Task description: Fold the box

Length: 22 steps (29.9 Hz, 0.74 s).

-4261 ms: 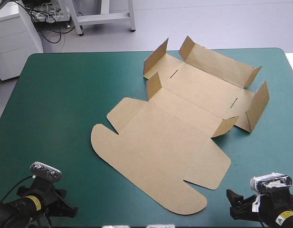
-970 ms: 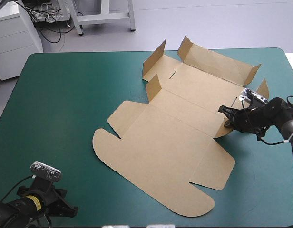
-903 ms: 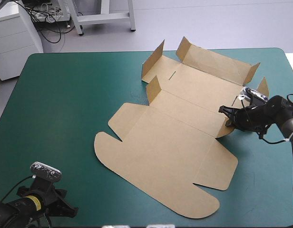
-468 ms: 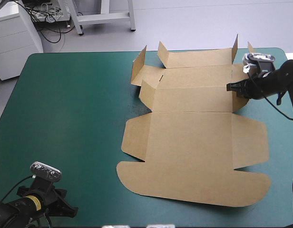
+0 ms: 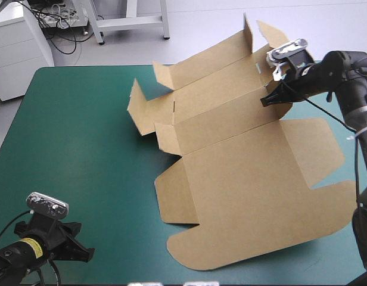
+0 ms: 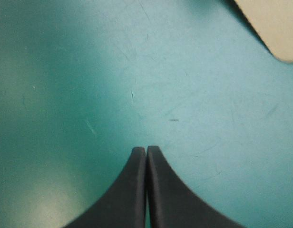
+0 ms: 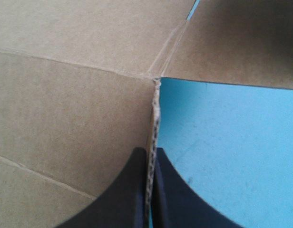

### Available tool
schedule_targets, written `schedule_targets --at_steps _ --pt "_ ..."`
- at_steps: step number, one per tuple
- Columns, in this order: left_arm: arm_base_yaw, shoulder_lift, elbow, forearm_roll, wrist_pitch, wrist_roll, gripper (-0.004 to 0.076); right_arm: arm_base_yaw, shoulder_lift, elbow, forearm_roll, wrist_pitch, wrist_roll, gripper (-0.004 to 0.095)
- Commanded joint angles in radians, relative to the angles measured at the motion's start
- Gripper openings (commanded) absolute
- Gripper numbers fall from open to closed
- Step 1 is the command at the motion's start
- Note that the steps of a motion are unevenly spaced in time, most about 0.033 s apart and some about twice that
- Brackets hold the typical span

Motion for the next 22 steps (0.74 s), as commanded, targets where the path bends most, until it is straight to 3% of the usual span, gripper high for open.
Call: schedule_targets --at_steps 1,13,22 --pt "-0.003 0.008 -0.070 0.023 -0.045 -0.004 -0.0032 0.057 0.018 -0.078 -0.005 -0.043 -0.097 -0.0023" --pt "-0.003 0.008 -0.090 0.030 -0.031 -0.004 -0.0032 0.199 0.140 -0.288 0.022 -0.066 -0.480 -0.0023" --pt "-0.003 0.008 -0.090 0.030 -0.031 -0.004 -0.0032 0.249 0.170 -0.304 0.174 -0.078 -0.756 -0.0024"
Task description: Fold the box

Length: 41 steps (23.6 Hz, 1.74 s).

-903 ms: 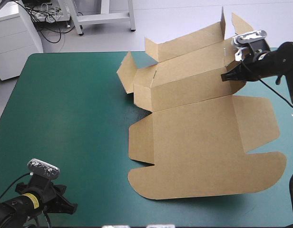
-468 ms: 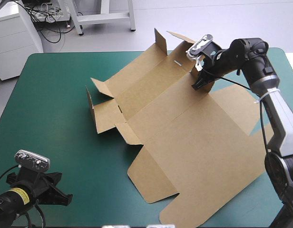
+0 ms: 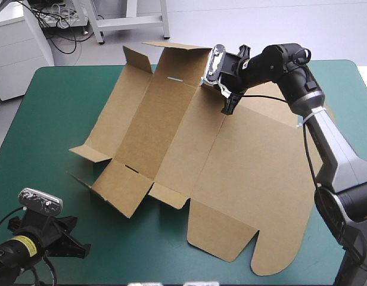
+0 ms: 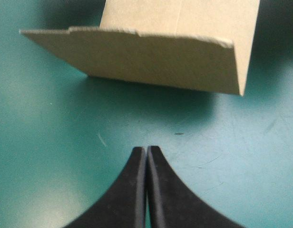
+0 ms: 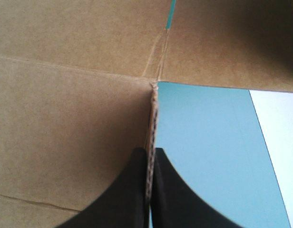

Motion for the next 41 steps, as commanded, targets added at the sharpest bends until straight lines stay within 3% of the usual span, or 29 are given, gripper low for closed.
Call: schedule_targets --at_steps 1,6,13,23,26,28,29,30,31,33,36,38,41 --pt "-0.003 0.008 -0.035 0.009 -0.045 -0.004 -0.0032 0.012 -0.038 -0.035 0.078 -0.046 -0.128 -0.0024" --pt "-0.003 0.008 -0.036 0.009 -0.045 -0.004 -0.0032 0.041 -0.015 -0.035 0.087 -0.029 -0.267 -0.0024" --pt "-0.003 0.008 -0.038 0.009 -0.059 -0.004 -0.0032 0.052 0.024 -0.035 0.158 0.000 -0.349 -0.0024" --pt "0.032 0.008 -0.048 0.046 -0.061 -0.004 -0.0032 0.052 0.088 -0.033 0.213 0.013 -0.384 -0.0022" --pt "0.032 0.008 -0.049 0.049 -0.061 -0.004 -0.0032 0.052 0.090 -0.033 0.213 0.026 -0.384 0.0021" --pt "0.032 0.008 -0.049 0.050 -0.061 -0.004 -0.0032 0.052 0.090 -0.033 0.213 0.034 -0.384 0.0111" --pt "0.032 0.008 -0.049 0.054 -0.061 -0.004 -0.0032 0.050 0.090 -0.033 0.213 0.039 -0.384 0.0280" --pt "0.032 0.008 -0.049 0.055 -0.061 -0.004 -0.0032 0.050 0.090 -0.033 0.213 0.039 -0.384 0.0365" --pt "0.032 0.008 -0.049 0.058 -0.061 -0.004 -0.0032 0.050 0.090 -0.033 0.213 0.032 -0.376 0.0580" --pt "0.032 0.008 -0.049 0.066 -0.061 -0.004 -0.0032 0.050 0.090 -0.035 0.213 0.025 -0.337 0.0760" --pt "0.032 0.008 -0.049 0.070 -0.061 -0.004 -0.0032 0.050 0.071 -0.035 0.196 0.025 -0.192 0.0717" --pt "0.032 0.008 -0.049 0.070 -0.061 -0.004 -0.0032 0.050 0.033 -0.035 0.115 0.044 0.008 0.0526" --pt "0.032 0.008 -0.049 0.077 -0.063 -0.004 -0.0032 0.050 -0.019 -0.035 -0.004 0.087 0.131 0.0097"
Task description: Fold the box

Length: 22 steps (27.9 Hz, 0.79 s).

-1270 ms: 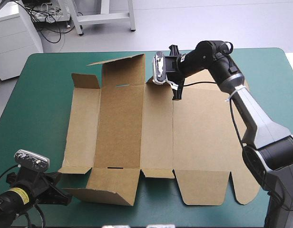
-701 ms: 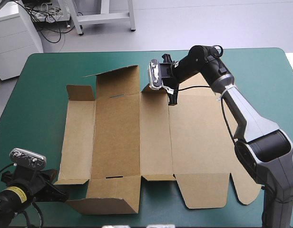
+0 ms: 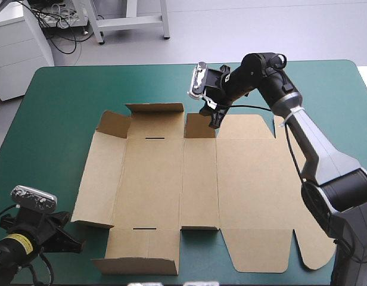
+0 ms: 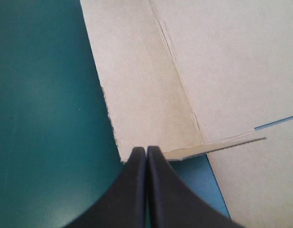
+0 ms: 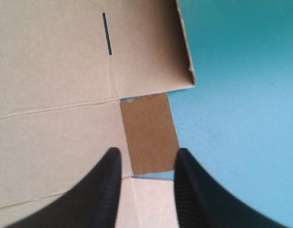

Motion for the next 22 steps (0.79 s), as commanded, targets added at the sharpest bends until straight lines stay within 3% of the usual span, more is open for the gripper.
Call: schedule_targets --at_steps 1,9,17,22 --pt "0.002 0.008 -0.033 0.022 -0.055 -0.004 -0.0032 -0.003 -0.108 -0.033 -0.064 0.005 0.133 -0.0027" --pt "0.002 0.008 -0.033 0.035 -0.063 -0.004 -0.0032 -0.053 -0.151 -0.029 -0.314 0.055 0.803 -0.0003" --pt "0.002 0.008 -0.033 0.035 -0.061 -0.004 -0.0032 -0.157 -0.287 0.112 -0.321 0.065 0.884 -0.0004" --pt "0.002 0.008 -0.035 0.035 -0.061 -0.038 -0.0032 -0.202 -0.468 0.355 -0.321 -0.015 0.884 -0.0004"
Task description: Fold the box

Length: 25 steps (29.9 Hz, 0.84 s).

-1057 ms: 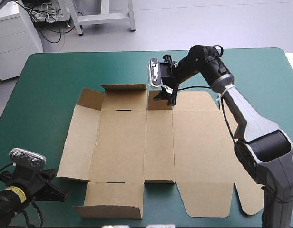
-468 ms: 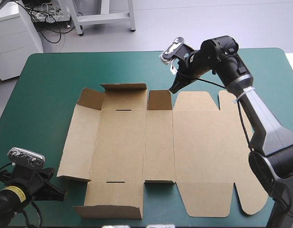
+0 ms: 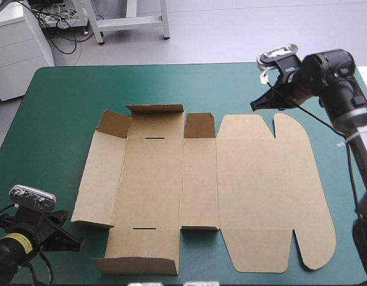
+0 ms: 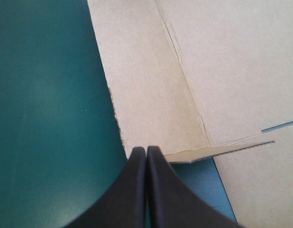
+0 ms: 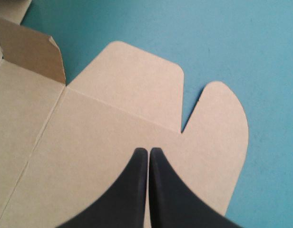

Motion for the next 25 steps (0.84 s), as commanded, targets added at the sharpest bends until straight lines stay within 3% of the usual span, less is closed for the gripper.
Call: schedule_targets --at_steps 1,10,20,25 --pt "0.002 0.008 -0.035 0.014 -0.058 -0.025 -0.0032 -0.028 -0.168 0.133 0.000 -0.088 0.001 -0.0004" --pt "0.002 0.008 -0.035 0.014 -0.058 -0.044 -0.0032 -0.028 -0.493 0.513 0.008 -0.239 0.045 -0.0004" --pt "0.002 0.053 -0.194 0.037 -0.054 -0.072 -0.0032 -0.028 -0.848 0.821 0.061 -0.238 0.043 -0.0004" --pt "0.002 0.179 -0.337 0.056 0.018 -0.060 -0.0032 -0.028 -0.980 0.908 0.061 -0.233 0.054 -0.0004"
